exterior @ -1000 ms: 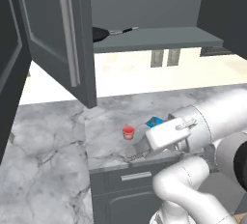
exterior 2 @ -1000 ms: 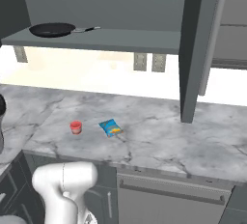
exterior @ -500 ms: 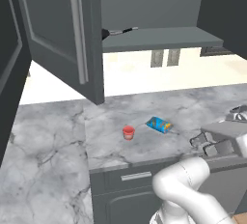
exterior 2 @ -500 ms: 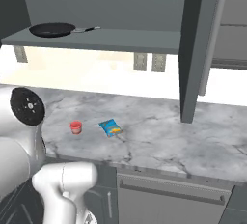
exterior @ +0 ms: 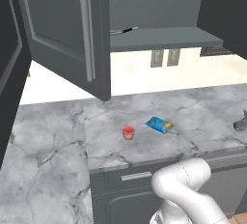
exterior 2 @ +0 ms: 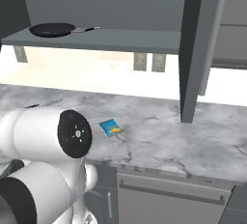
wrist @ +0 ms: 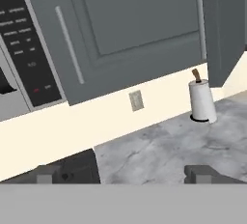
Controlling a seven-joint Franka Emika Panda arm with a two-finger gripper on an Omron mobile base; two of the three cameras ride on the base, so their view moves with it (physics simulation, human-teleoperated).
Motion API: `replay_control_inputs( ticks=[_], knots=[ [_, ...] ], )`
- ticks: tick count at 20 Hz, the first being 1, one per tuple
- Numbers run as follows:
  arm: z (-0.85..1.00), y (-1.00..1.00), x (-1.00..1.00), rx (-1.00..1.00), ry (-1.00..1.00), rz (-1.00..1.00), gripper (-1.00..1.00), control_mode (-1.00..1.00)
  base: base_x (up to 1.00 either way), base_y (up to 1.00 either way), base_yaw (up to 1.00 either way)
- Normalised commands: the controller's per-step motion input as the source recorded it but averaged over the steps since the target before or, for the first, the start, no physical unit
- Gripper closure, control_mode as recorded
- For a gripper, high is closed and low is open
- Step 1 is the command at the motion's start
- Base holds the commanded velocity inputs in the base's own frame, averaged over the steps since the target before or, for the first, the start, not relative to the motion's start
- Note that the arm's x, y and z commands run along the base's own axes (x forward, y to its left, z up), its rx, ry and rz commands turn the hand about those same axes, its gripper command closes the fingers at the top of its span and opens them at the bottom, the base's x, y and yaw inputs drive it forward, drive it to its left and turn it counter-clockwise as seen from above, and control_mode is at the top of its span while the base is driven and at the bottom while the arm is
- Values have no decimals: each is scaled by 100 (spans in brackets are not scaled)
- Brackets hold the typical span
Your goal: Pick the pan from the cabinet and place it on the stove. Then turn on the stove burner for the pan.
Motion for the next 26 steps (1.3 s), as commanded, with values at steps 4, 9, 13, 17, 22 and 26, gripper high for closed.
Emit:
replay_control_inputs(
  ticks=[4, 9, 13, 17, 22, 26],
  knots=[
    [16, -33, 22, 0, -31, 0, -100, -100, 0, 0, 0],
    [24, -13, 35, 0, -25, 0, -100, -100, 0, 0, 0],
    [23, -5, 46, 0, -21, 0, -100, -100, 0, 0, 0],
    [10, -3, 54, 0, -16, 0, -100, -100, 0, 0, 0],
    [13, -1, 55, 0, -10, 0, -100, -100, 0, 0, 0],
    [26, 0, 46, 0, -11, 0, -100, -100, 0, 0, 0]
  ],
)
